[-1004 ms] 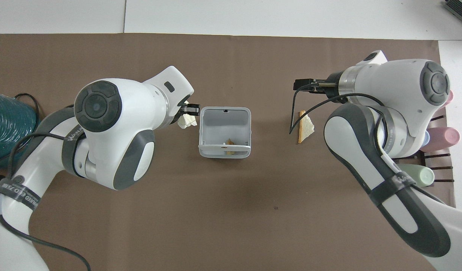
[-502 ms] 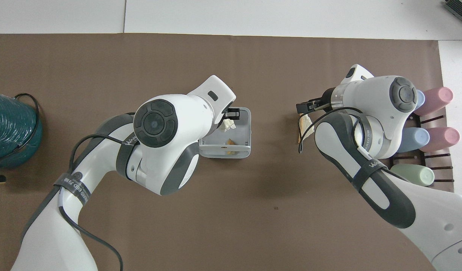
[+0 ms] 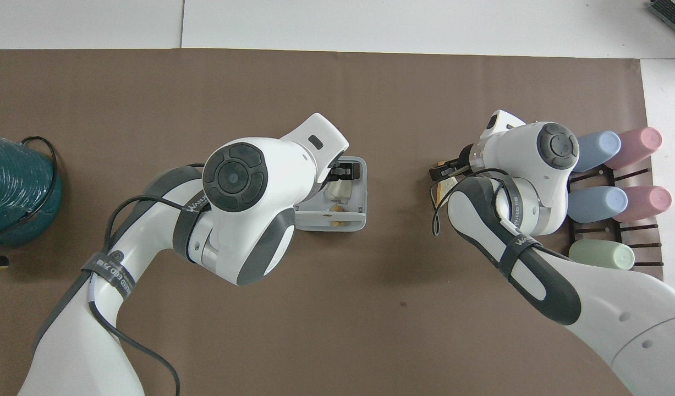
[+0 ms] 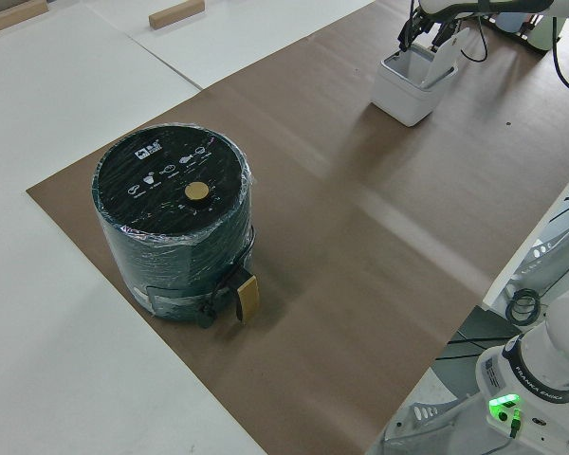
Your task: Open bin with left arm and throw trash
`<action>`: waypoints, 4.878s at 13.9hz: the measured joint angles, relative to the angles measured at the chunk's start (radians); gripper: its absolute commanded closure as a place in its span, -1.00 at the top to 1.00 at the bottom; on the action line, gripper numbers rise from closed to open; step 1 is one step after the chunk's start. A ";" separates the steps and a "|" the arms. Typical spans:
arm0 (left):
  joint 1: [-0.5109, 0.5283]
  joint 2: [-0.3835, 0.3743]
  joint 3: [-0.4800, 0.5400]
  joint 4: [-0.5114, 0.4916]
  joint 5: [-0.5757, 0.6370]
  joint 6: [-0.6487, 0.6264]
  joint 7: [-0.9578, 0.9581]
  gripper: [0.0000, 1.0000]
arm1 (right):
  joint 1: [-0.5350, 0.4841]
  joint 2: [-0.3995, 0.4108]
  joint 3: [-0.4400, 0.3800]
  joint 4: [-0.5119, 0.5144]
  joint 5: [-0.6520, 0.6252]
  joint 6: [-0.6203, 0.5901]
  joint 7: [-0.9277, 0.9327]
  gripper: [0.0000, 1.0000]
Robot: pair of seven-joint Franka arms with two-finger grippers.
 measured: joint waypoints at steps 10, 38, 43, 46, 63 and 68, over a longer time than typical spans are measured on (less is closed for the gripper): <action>0.219 -0.188 0.029 -0.034 0.069 -0.326 0.247 1.00 | 0.011 -0.057 0.006 0.064 0.000 -0.137 0.169 -1.00; 0.508 -0.269 0.034 0.225 0.070 -0.832 0.534 1.00 | 0.326 -0.044 0.033 0.229 0.007 -0.078 0.866 1.00; 0.512 -0.270 0.036 0.225 0.070 -0.833 0.534 1.00 | 0.304 -0.076 0.014 0.236 0.006 -0.077 0.867 1.00; 0.512 -0.270 0.036 0.225 0.070 -0.833 0.534 1.00 | 0.194 -0.134 0.007 0.246 -0.047 -0.111 0.863 1.00; 0.512 -0.272 0.035 0.225 0.112 -0.826 0.534 1.00 | -0.004 -0.499 -0.207 0.291 -0.162 -0.933 0.373 1.00; 0.512 -0.272 0.036 0.225 0.112 -0.826 0.534 1.00 | -0.051 -0.505 -0.123 0.290 -0.162 -0.973 0.373 1.00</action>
